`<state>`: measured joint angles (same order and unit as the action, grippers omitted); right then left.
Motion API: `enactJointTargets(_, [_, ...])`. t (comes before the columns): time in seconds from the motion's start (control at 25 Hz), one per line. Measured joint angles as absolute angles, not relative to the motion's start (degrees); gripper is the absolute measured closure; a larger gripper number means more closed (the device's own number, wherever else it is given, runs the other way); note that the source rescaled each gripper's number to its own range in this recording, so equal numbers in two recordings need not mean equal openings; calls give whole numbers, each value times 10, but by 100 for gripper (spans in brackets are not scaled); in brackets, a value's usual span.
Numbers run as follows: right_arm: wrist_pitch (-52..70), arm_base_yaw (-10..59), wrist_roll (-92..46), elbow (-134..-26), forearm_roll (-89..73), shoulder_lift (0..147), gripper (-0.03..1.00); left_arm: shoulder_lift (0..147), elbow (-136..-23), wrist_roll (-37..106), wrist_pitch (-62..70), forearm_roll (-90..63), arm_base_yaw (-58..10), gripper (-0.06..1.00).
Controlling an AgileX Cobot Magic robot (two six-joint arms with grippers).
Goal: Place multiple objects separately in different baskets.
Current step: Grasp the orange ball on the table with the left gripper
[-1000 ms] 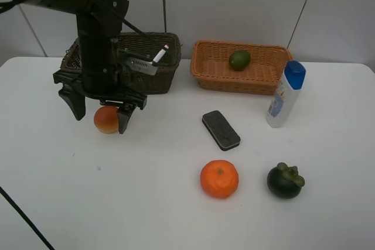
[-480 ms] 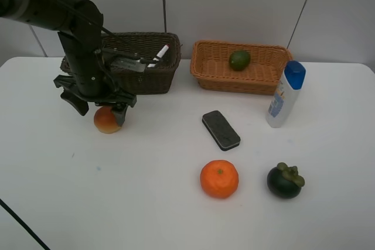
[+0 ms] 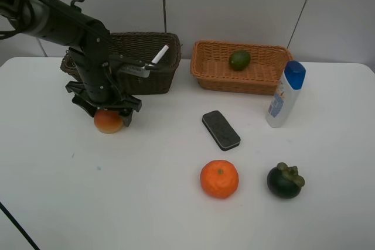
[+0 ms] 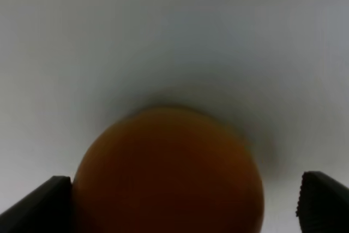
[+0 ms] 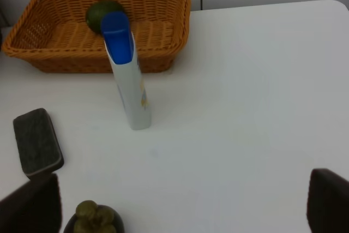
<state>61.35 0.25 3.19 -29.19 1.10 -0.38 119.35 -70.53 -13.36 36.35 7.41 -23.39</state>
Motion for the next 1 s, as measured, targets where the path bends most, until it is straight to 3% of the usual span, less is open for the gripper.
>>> enactJointTargets(0.76, [614, 3, 32, -292, 12, -4, -3, 1221, -706, -133, 327, 77, -234, -5])
enactJointTargets(0.84, [614, 3, 32, -292, 12, -4, -3, 1221, -707, -133, 329, 75, -234, 1])
enactJointTargets(0.96, [614, 3, 32, -292, 12, -4, -3, 1222, -707, -133, 337, 71, -234, 30])
enactJointTargets(1.0, [614, 3, 32, -292, 12, -4, -3, 1222, -707, -133, 342, 72, -234, 30])
